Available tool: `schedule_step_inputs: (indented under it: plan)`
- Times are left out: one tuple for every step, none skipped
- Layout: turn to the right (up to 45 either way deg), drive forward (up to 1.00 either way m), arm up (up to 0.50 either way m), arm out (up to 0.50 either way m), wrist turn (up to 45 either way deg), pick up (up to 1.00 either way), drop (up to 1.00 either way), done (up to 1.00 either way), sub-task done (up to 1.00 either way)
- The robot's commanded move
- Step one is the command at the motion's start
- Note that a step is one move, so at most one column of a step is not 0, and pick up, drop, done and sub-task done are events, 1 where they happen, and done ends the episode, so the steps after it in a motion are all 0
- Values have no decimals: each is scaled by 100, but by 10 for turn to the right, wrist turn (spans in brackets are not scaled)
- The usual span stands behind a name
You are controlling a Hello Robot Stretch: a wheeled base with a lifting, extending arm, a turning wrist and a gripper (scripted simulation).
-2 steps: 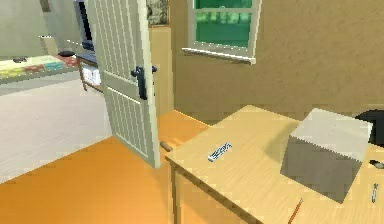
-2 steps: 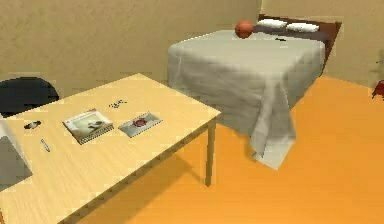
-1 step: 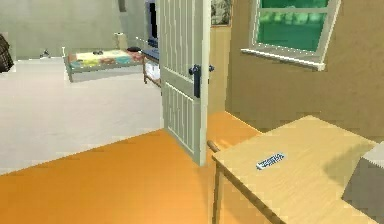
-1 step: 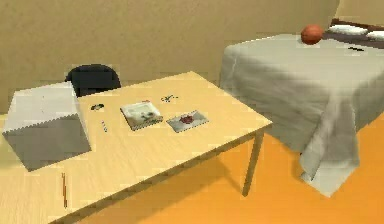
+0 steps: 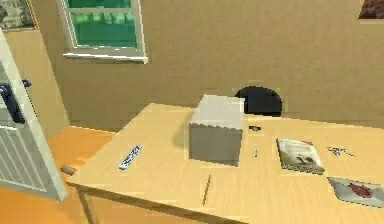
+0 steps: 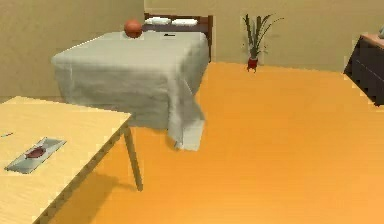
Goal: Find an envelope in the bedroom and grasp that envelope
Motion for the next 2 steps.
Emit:
schedule_step_inputs:
  plan:
    - [450, 0, 0, 0, 0, 0, 0, 0, 0]
    - [240, 0, 0, 0, 0, 0, 0, 0, 0]
